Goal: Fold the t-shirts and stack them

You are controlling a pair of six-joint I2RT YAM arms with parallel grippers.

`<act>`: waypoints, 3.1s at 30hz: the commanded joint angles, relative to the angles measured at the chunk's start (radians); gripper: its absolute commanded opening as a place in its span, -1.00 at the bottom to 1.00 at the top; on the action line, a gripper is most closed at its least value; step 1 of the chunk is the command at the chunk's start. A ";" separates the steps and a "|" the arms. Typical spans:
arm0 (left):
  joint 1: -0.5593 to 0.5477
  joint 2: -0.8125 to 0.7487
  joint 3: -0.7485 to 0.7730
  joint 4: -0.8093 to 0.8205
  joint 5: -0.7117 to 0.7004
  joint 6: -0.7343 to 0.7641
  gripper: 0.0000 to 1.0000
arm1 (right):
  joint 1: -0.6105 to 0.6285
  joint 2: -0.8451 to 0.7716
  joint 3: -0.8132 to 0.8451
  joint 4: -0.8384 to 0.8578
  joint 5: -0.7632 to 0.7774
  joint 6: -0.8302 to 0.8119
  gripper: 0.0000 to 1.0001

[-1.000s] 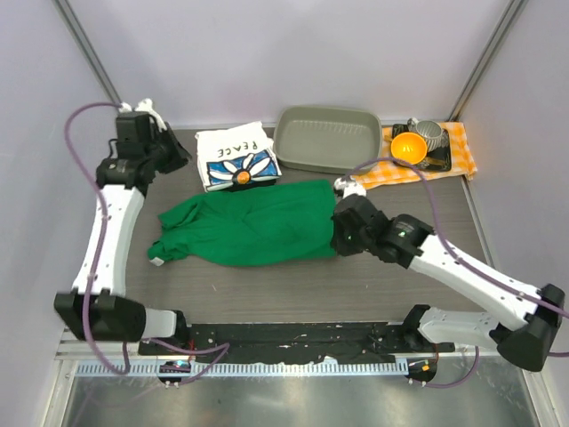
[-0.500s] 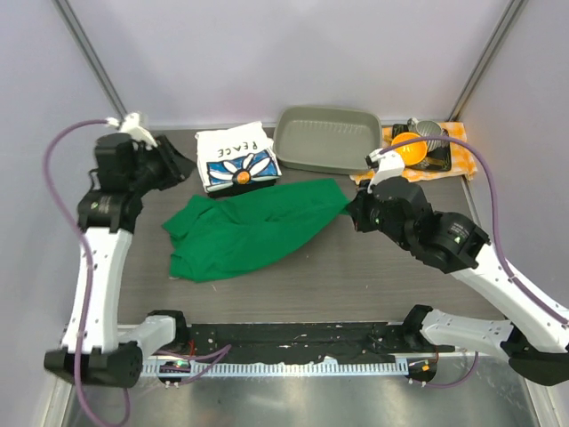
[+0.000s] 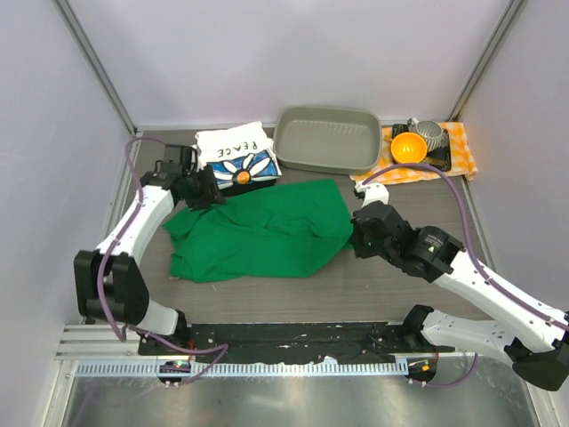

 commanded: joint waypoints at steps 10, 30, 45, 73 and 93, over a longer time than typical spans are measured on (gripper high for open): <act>-0.032 0.278 0.138 0.155 -0.215 0.180 -0.04 | 0.004 -0.015 -0.101 0.130 -0.060 0.010 -0.98; -0.084 0.360 0.112 0.176 -0.124 0.230 -0.07 | 0.004 0.050 -0.135 0.180 -0.066 -0.012 -0.99; -0.096 0.372 0.089 0.132 -0.129 0.229 -0.93 | 0.002 -0.004 -0.179 0.172 -0.100 0.025 -0.98; -0.099 -0.471 0.238 0.047 -0.082 0.039 -1.00 | 0.004 -0.064 0.179 0.124 0.133 -0.093 -0.98; -0.097 -0.524 0.913 0.107 0.210 -0.105 -0.99 | 0.002 0.105 1.138 0.192 -0.318 -0.378 -0.98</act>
